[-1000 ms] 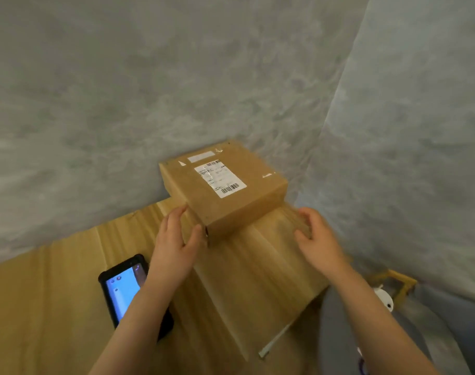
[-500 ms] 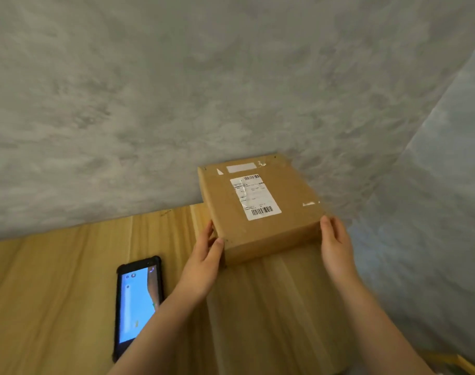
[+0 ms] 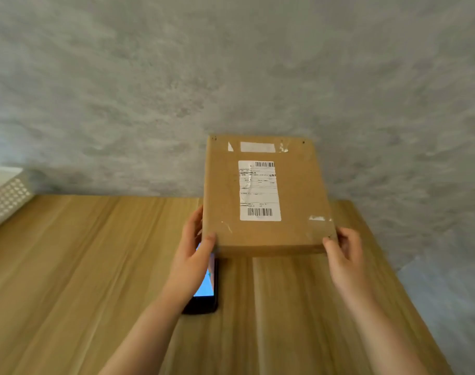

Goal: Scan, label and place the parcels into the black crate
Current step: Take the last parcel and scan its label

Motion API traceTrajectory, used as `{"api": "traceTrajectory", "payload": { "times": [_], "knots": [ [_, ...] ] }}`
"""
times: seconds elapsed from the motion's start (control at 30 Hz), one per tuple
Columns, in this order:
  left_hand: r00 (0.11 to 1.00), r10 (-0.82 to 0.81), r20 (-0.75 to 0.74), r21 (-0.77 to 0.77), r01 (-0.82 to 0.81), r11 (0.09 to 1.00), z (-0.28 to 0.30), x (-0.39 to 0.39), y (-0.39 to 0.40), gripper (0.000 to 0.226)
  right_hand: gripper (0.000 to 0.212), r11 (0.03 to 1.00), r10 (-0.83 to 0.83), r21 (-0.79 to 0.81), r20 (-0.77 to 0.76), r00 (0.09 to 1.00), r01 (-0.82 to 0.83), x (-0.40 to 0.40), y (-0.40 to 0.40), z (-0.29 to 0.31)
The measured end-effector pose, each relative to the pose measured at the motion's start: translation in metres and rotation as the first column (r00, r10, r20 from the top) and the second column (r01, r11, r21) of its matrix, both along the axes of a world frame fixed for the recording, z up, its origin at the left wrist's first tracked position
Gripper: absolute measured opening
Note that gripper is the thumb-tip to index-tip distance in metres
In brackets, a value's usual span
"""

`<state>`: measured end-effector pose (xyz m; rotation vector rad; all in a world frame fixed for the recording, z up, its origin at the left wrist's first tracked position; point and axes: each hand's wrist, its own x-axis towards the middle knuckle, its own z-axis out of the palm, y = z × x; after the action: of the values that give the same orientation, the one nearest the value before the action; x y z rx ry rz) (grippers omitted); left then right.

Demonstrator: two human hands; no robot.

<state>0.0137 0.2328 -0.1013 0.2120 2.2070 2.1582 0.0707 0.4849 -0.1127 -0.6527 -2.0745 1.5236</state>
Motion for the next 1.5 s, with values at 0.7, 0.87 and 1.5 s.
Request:
{"api": "traceTrajectory", "payload": {
  "times": [0.7,0.87,1.5],
  "knots": [
    [0.987,0.162,0.015,-0.201,-0.156,0.967,-0.035,-0.068,-0.293,0.038,0.014,0.935,0.261,0.193,0.191,0.946,-0.297,-0.061,-0.278,-0.008],
    [0.993,0.115,0.019,-0.212,-0.108,0.971,-0.052,-0.077,-0.313,0.033,0.013,0.906,0.227,0.302,0.244,0.943,-0.297,-0.058,-0.289,-0.01],
    [0.991,0.092,-0.099,-0.092,-0.101,0.991,-0.07,-0.081,-0.325,0.043,0.103,0.778,-0.162,0.523,0.702,0.693,-0.348,-0.032,-0.248,-0.03]
  ]
}}
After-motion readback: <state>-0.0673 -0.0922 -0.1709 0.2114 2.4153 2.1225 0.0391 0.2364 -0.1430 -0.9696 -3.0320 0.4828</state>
